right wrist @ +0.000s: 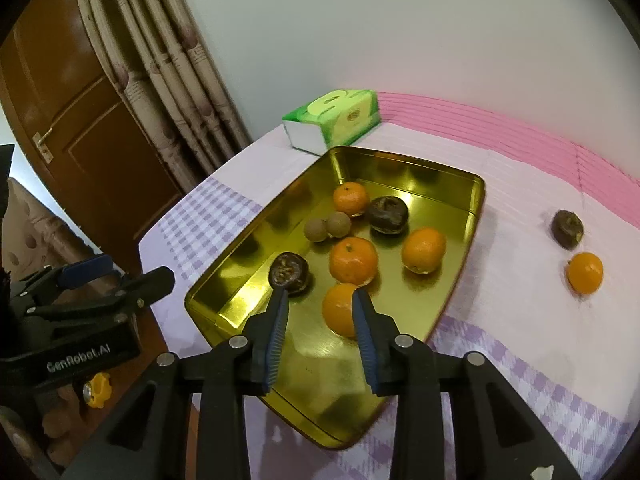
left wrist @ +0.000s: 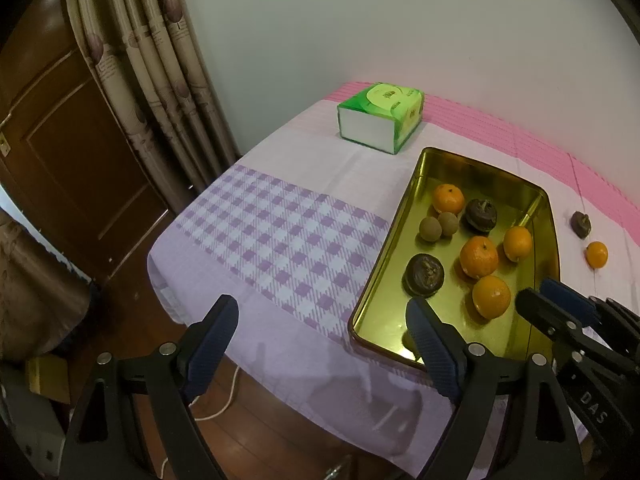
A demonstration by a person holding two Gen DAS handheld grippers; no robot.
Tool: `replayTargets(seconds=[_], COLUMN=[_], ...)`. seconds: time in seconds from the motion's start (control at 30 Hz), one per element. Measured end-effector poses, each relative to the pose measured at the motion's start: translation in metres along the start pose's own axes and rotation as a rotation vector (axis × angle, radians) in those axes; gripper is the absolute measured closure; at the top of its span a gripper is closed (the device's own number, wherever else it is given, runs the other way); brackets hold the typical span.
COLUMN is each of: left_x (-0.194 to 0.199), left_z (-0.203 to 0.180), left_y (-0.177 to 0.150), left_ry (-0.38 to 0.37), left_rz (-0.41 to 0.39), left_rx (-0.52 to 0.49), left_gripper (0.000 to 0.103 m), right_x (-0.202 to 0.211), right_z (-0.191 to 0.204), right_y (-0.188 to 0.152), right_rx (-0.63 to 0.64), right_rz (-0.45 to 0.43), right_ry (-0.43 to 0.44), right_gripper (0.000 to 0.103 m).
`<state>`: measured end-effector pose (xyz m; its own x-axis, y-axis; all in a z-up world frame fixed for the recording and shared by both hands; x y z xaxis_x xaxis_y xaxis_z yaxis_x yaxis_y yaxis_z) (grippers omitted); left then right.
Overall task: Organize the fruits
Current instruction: 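Move both grippers from the tray toward the last persimmon and mandarin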
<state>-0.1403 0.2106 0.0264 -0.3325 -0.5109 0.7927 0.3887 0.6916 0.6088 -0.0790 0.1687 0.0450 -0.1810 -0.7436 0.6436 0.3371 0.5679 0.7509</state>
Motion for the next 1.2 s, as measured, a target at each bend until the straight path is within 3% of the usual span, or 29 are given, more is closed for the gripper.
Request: replayTargets(seconds=[0.4, 0.73, 1.2], left_x=[0.002, 0.002, 0.016], left_z=[-0.008, -0.021, -0.075], left_y=[-0.004, -0.011, -0.029], left_ry=[0.009, 0.031, 0.012], left_rz=[-0.006, -0.026, -0.062], left_rx=[-0.035, -0.096, -0.288], left_gripper=[0.017, 0.017, 0.017], right_x=[0.028, 0.061, 0.109], right_z=[-0.032, -0.103, -0.209], right_y=[-0.033, -0.082, -0.165], right_rx=[-0.036, -0.183, -0.347], right_rz=[-0.015, -0.003, 0.044], right_ry=[-0.100, -0.234, -0.449], right_gripper=[0.060, 0.047, 0.041])
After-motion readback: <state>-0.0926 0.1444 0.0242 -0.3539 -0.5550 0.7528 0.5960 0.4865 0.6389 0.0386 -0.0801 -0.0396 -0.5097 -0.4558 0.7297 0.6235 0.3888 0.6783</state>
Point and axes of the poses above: each gripper's, at about its wrist camera, not at the fingertips, and x roughly against the way its jaws point, z to its left, y to its top, the point moved 1 cm from there along -x, roughly the way its jaws point, and after that the axes turned 13 degrees about x, right-handed, at the moved point
